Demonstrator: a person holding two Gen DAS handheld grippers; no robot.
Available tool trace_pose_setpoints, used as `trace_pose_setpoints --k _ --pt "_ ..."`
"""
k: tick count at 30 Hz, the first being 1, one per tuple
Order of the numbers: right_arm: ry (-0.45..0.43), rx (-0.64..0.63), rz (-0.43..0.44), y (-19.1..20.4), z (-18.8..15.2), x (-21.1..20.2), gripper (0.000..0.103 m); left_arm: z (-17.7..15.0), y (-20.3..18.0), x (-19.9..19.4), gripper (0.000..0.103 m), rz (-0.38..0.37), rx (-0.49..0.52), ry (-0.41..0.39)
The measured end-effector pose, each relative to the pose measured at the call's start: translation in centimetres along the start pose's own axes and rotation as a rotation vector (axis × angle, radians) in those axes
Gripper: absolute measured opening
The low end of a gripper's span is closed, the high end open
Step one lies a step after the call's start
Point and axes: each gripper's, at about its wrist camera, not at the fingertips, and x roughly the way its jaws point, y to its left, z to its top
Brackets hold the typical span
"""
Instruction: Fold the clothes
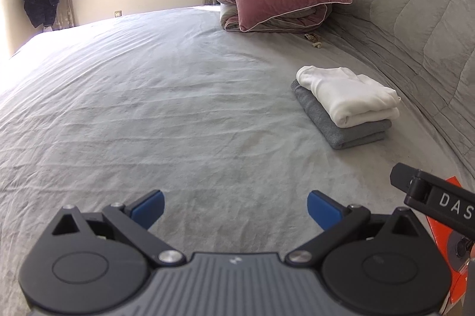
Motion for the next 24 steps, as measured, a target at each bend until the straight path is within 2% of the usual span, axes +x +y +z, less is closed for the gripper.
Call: trace_pose_setpoints --k 24 --pt "0.000 0.005 -0.029 -0.14 0.31 0.00 0.103 -0.26 0.42 0.39 0.102 -0.010 -0.001 0.015"
